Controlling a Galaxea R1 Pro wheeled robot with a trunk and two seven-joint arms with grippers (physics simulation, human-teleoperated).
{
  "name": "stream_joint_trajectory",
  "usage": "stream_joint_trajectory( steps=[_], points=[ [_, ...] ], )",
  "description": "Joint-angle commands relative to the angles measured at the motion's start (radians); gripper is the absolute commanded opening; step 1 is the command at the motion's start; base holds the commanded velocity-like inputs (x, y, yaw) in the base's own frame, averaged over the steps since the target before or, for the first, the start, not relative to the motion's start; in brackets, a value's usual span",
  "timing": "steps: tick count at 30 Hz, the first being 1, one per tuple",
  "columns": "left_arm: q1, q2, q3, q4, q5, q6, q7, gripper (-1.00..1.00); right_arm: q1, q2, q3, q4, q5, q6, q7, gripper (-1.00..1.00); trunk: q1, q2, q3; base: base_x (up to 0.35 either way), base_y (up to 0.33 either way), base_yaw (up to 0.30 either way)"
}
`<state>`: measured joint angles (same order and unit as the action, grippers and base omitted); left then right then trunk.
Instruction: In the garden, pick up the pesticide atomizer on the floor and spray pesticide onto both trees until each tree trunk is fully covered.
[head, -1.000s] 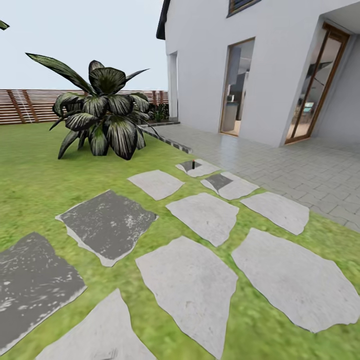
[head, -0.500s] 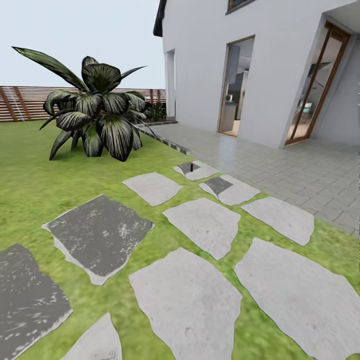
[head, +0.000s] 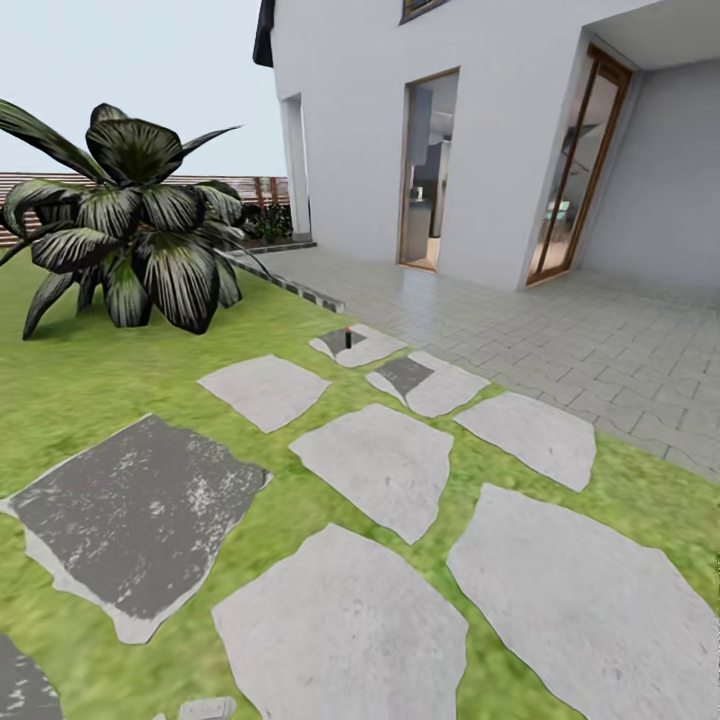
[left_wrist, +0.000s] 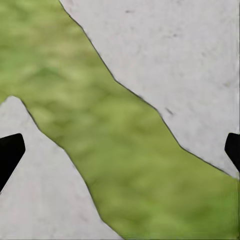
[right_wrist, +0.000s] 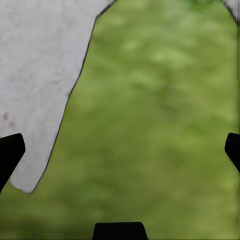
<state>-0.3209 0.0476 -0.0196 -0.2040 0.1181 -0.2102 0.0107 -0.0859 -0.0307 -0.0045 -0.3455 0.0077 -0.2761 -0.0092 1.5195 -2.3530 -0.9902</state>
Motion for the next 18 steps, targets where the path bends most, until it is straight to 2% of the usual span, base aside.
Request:
stream_joint_trajectory(
  steps=[1, 5, 18],
  points=[
    [0.0, 0.0, 0.0, 0.0, 0.0, 0.0, 0.0, 1.0, 0.0, 0.0, 0.0, 0.0, 0.0, 0.0, 0.0, 1.0, 0.0, 0.0, 0.0, 0.338, 0.0, -0.254],
    [0.0, 0.0, 0.0, 0.0, 0.0, 0.0, 0.0, 1.0, 0.0, 0.0, 0.0, 0.0, 0.0, 0.0, 0.0, 1.0, 0.0, 0.0, 0.0, 0.338, 0.0, -0.192],
    [0.0, -0.001, 0.0, 0.0, 0.0, 0.0, 0.0, 1.0, 0.0, 0.0, 0.0, 0.0, 0.0, 0.0, 0.0, 1.0, 0.0, 0.0, 0.0, 0.338, 0.0, -0.01]
  ],
)
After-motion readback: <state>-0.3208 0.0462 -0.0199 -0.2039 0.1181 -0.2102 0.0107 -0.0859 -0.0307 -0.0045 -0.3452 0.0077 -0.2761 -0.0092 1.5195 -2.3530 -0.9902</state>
